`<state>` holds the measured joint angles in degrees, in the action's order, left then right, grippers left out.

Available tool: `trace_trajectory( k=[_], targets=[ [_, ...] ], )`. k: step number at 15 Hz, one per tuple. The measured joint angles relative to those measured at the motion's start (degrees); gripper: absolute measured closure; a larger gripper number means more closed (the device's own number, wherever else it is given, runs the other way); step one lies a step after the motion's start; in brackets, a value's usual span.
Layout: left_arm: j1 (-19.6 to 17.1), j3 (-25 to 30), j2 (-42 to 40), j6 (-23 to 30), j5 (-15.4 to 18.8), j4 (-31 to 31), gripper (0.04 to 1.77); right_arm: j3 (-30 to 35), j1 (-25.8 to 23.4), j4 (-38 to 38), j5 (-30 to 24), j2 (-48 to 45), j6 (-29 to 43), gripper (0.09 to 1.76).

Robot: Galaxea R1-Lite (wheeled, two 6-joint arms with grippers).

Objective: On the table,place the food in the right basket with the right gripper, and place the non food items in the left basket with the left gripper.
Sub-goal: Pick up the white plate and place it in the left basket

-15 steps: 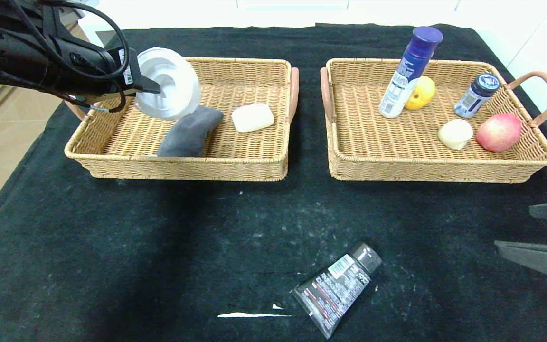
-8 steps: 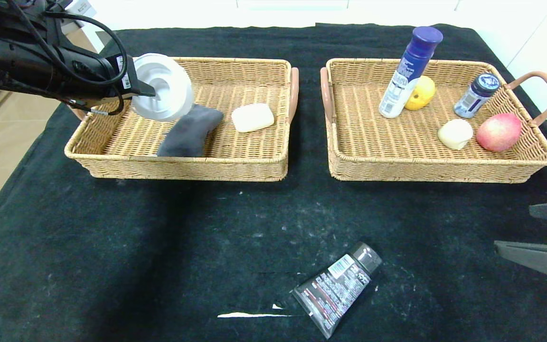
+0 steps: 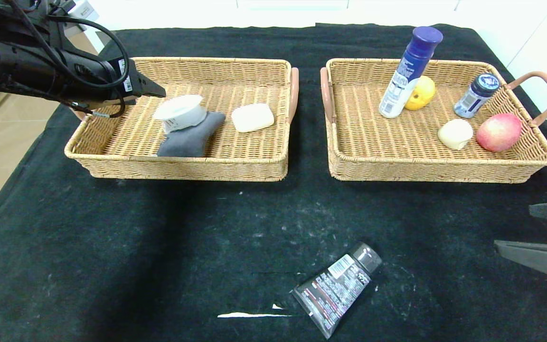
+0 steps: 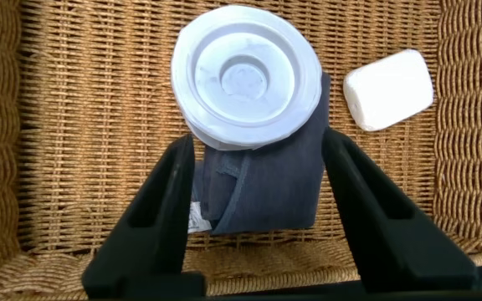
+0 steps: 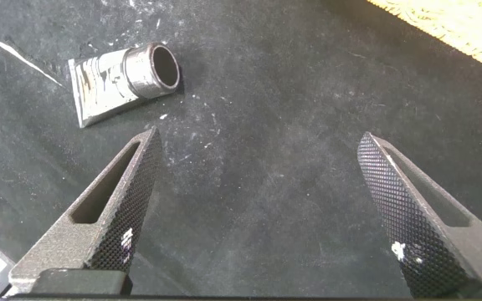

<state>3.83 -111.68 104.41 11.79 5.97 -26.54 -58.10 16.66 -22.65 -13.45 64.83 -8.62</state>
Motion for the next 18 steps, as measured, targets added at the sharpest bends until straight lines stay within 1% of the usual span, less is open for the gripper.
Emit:
trace_trajectory(
  k=[3,5,9,13,15,18],
  targets=[
    [-0.1,0.0,-0.1,0.0,0.4,0.0,0.48,0.0,0.0,0.0,0.0,0.0,0.0,0.14],
    [-0.1,0.0,-0.1,0.0,0.4,0.0,0.40,0.0,0.0,0.0,0.0,0.0,0.0,0.14],
    [-0.1,0.4,-0.3,-0.1,0.5,-0.1,0.28,0.0,-0.1,0.0,0.0,-0.1,0.0,0.14],
    [0.5,1.2,-1.6,-0.3,0.5,-0.4,0.21,0.0,-0.1,0.0,-0.1,-0.1,0.0,0.14],
    [2.2,2.4,-3.1,-0.3,0.3,-0.4,0.18,0.0,-0.1,0.0,-0.1,-0.1,0.0,0.14],
    [6.9,5.0,-6.0,-0.3,-0.3,-0.2,0.15,0.0,-0.1,0.0,-0.1,-0.1,0.0,0.14]
  ],
)
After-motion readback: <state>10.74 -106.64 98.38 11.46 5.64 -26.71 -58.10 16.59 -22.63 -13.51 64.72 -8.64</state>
